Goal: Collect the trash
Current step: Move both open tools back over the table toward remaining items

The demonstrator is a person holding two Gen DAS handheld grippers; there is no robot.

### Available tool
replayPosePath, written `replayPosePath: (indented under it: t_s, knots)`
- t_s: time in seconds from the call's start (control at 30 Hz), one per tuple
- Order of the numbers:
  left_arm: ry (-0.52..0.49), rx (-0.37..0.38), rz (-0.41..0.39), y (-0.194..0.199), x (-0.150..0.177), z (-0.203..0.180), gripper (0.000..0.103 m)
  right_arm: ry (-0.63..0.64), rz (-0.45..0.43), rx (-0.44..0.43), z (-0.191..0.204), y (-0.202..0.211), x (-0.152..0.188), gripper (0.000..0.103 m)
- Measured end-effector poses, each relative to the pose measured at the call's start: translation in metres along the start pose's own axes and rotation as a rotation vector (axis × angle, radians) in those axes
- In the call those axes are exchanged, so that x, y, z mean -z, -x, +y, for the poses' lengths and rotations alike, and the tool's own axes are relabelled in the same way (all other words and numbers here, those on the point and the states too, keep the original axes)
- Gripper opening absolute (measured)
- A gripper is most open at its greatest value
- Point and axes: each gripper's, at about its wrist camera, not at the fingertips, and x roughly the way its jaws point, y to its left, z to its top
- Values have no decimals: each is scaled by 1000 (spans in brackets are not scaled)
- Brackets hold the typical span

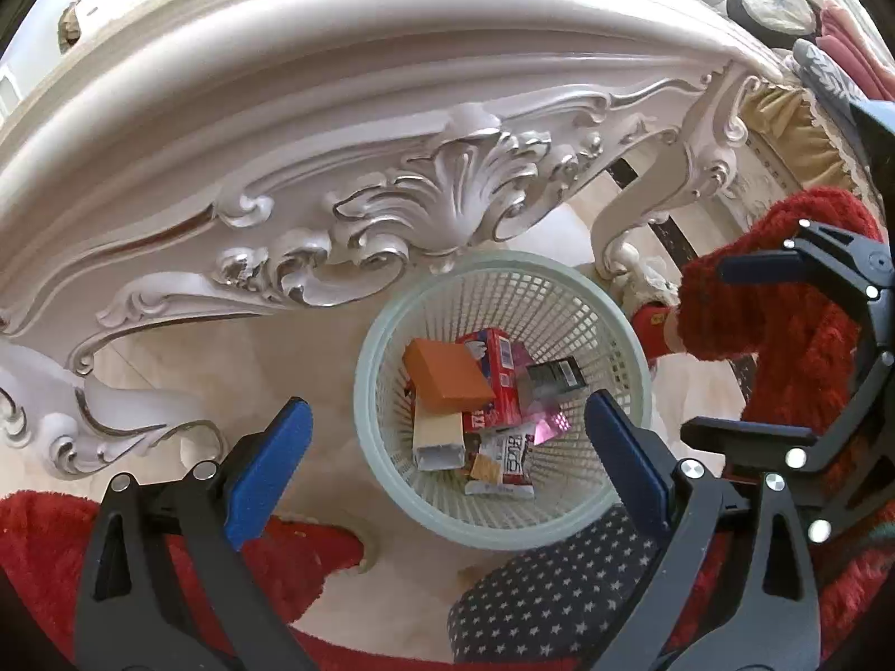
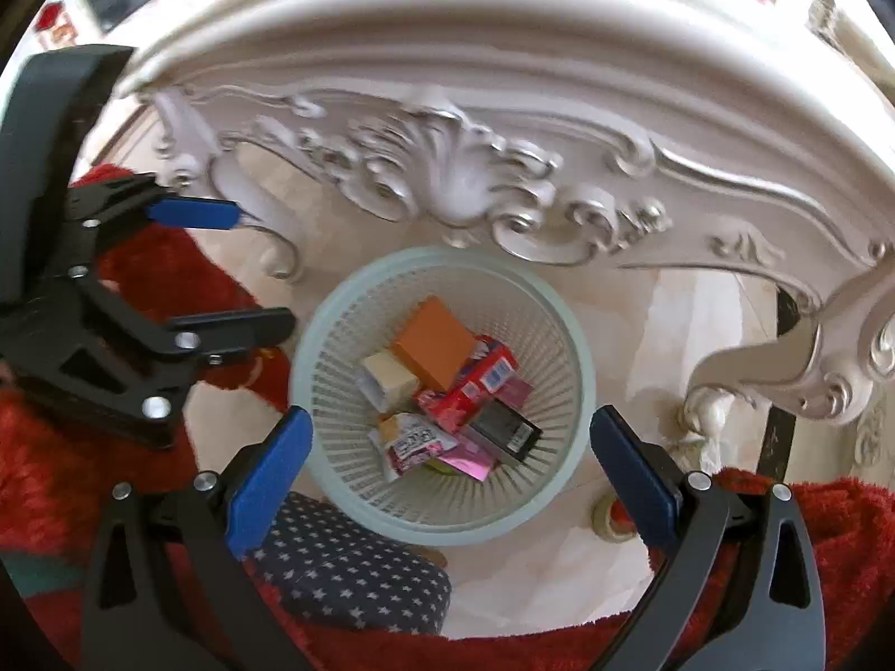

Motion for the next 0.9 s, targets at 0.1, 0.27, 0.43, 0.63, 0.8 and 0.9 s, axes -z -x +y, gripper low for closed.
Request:
replayPosePath:
  t_s: [0.1, 0.27, 0.43, 0.63, 0.8, 0.9]
  knots:
    - [-4, 29, -33, 17, 2, 0, 95, 45, -67, -34, 7, 21, -3, 95]
    - [20, 95, -153, 66, -7, 9, 95, 131, -309, -74, 7, 72, -17, 95]
    - [36, 89, -275, 109, -32, 25, 95, 190, -454, -94, -11, 107, -54, 95]
    - [79, -34, -326, 136, -93, 70, 95, 250, -497, 2, -59, 121, -133, 95]
    - [148, -96, -400, 135, -186, 132, 95, 288, -519, 77, -111, 102, -220, 95]
    - [159, -123, -407, 112, -259, 166, 95, 316, -485, 74, -130, 80, -258, 95]
